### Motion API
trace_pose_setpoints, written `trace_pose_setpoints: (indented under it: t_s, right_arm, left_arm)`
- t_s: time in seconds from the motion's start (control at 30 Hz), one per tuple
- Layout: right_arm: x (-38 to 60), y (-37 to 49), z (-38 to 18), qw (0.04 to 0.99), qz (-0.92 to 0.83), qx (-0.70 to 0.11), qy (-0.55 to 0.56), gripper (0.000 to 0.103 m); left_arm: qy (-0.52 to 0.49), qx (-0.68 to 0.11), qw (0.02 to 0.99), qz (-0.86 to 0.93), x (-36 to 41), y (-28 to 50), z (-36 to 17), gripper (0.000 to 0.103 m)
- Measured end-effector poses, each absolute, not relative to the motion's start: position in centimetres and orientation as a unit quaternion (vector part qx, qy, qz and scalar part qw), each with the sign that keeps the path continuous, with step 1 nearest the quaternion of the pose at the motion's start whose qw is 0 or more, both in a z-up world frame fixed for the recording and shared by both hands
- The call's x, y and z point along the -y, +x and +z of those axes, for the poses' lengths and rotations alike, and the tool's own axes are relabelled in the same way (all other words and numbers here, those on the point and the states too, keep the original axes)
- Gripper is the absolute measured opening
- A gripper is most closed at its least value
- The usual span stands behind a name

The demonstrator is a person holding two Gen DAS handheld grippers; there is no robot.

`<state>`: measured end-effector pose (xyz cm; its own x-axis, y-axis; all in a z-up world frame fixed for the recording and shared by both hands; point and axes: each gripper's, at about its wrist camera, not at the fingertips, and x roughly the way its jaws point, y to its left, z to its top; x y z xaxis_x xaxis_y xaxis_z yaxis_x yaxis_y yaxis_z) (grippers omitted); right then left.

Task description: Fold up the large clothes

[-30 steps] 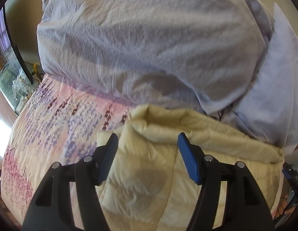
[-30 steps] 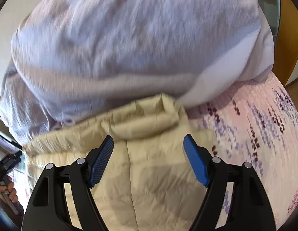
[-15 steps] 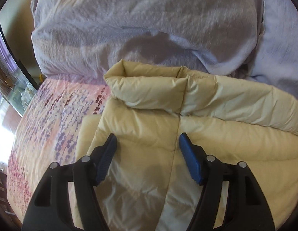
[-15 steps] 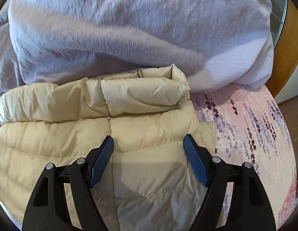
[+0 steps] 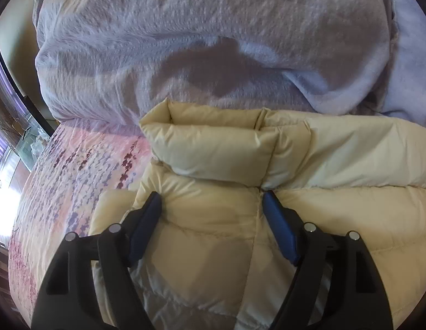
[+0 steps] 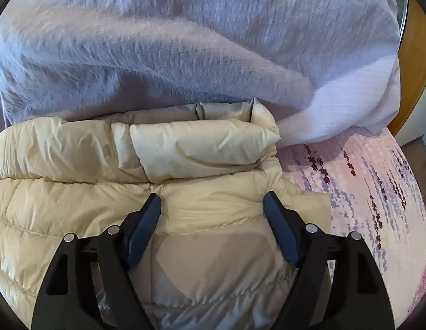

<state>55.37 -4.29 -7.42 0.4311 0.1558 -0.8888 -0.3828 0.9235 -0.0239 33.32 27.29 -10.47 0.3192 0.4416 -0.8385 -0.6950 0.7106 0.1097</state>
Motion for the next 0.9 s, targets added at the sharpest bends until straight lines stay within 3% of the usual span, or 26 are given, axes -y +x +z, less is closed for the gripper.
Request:
trace_pose_setpoints:
  t_s: [0.9]
  right_arm:
    - [3.4,56.7,-10.7,0.845,0.154,-0.500,-0.107,0.089]
  left_arm:
    - [-0.146,-0.450,0.805,0.360,-27.3,34.2,-12.4,0.085]
